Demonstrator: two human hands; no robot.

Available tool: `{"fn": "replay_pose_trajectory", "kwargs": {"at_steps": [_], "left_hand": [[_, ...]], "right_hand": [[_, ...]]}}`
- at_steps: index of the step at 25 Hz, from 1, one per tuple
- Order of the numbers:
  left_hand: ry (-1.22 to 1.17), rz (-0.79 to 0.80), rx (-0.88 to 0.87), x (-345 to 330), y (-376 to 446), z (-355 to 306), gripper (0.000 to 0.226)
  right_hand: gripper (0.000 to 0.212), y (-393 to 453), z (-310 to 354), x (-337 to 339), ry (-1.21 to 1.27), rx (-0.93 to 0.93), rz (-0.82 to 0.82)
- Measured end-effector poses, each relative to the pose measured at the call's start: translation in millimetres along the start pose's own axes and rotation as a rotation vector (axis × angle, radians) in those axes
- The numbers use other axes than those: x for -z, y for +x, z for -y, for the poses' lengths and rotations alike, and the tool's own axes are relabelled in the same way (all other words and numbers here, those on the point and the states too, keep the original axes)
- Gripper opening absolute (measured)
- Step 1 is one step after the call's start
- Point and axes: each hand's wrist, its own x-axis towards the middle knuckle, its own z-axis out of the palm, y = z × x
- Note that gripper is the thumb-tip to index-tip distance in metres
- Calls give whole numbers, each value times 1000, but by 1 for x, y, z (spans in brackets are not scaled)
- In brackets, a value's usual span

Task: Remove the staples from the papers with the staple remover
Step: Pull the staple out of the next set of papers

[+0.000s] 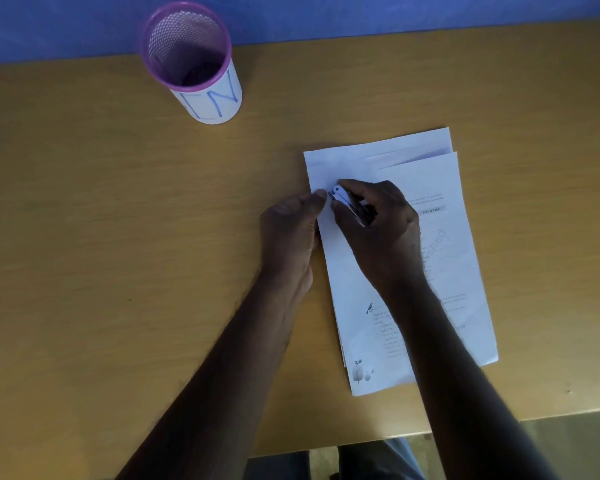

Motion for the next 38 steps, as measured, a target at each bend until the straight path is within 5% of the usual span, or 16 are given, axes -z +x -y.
{"fn": "replay_pose_trajectory", "kwargs": {"at_steps": [18, 24, 38], "left_hand": [[55, 23, -15, 1, 2, 2, 21], [78, -2, -36, 0, -3, 0, 38], [46, 15, -59, 1, 6, 8, 20]], "right_hand": [[27, 2, 11, 7, -146, -5, -22], [27, -4, 17, 5, -187, 22, -6], [27, 10, 16, -9, -152, -89, -52]]}}
